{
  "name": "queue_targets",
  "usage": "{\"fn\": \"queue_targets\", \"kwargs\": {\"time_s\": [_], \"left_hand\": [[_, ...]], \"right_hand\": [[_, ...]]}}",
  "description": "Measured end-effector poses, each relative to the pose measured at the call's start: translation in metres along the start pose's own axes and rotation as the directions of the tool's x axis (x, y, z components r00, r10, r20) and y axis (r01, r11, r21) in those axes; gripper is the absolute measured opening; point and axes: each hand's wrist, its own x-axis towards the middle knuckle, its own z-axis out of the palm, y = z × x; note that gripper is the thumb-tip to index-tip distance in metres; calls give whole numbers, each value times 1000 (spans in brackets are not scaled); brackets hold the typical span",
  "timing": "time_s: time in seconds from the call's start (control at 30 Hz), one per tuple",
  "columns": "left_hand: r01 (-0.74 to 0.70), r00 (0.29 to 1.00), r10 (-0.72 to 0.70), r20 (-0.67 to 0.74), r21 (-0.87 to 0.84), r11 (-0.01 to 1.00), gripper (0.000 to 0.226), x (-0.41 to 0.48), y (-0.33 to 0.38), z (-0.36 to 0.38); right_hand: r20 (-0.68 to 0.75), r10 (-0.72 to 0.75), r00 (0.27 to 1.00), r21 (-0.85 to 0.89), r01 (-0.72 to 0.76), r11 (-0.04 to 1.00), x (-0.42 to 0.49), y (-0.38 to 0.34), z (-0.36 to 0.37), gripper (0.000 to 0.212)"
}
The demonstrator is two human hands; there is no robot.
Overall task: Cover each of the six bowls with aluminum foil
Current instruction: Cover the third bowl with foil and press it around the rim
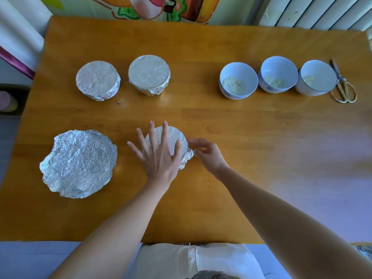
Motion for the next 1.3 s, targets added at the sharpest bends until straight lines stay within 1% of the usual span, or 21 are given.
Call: {"fn": "queue_targets", "kwargs": {"time_s": [0.1,0.13,0.2,0.33,0.5,0.67,0.73,0.8,0.83,0.93,1.07,1.3], "left_hand": [[-194,981,194,9,80,978,78,1,-7,3],[-254,967,253,21,116,960,80,2,-8,5],[-310,951,306,49,178,934,80,5,-11,9],[-322,947,316,64,247,914,75,6,-16,13],[-320,946,323,26,237,917,72,5,-15,13],[-311,949,314,26,245,918,73,5,-16,14],[-310,950,312,28,245,919,73,5,-16,14],[-313,948,316,26,241,919,73,5,-16,14],[-314,948,318,22,237,920,72,6,-16,14],[-313,948,320,11,236,920,72,5,-16,14],[-307,949,314,13,246,919,72,5,-15,14],[-289,955,294,19,253,923,73,5,-15,15]], "right_hand": [[55,-82,995,-93,87,992,-1,-3,3,43],[46,-109,993,-130,114,985,0,-4,4,43],[-2,-147,989,-191,144,971,1,-4,7,40],[-49,-152,987,-223,138,965,9,-5,9,29],[-62,-106,992,-246,87,965,15,1,4,12],[20,-100,995,-204,102,974,13,3,-2,11],[46,-99,994,-164,106,981,10,5,-6,18],[36,-120,992,-128,124,984,7,10,-10,26],[27,-140,990,-128,142,982,6,11,-11,27],[18,-166,986,-136,167,976,7,13,-7,19],[-7,-156,988,-77,155,985,9,11,-3,9],[103,-73,992,-45,78,996,19,5,-7,3]]}}
